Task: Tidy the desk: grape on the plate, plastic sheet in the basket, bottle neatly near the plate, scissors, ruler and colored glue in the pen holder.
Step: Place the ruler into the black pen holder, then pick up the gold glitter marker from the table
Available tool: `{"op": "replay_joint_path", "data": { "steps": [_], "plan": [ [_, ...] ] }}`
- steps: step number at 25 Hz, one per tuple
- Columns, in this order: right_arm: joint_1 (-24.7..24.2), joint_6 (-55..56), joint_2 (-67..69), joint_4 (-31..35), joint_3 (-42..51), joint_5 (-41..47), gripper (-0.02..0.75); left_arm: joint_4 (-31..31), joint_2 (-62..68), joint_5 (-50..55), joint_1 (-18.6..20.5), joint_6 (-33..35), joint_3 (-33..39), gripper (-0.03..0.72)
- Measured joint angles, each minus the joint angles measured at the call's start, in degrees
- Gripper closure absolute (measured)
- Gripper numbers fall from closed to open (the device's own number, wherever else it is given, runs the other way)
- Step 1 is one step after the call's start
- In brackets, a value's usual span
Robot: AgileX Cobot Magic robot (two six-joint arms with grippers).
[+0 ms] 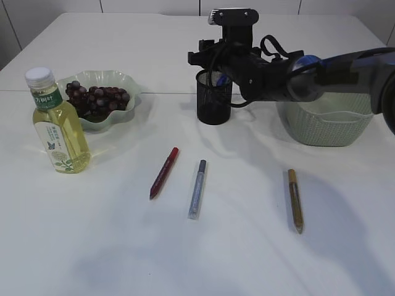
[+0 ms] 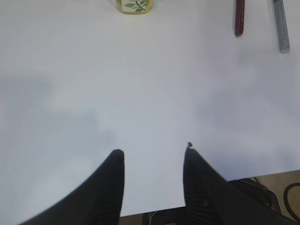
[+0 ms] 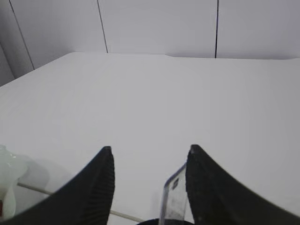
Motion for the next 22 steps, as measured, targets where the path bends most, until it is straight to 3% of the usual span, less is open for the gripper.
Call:
{"op": "replay_joint_path", "data": {
  "steps": [11,22],
  "plan": [
    [0.0,-0.3,-6.7,0.0,-6.9,21.8,0.339,0.1,0.0,0.0,0.0,0.0,0.0,0.379],
    [-0.7,-1.4,-20.8,-1.8,-7.3,62.1,0.339,0.4,0.0,-0.4,0.0,0.0,0.0,0.379]
  ]
}}
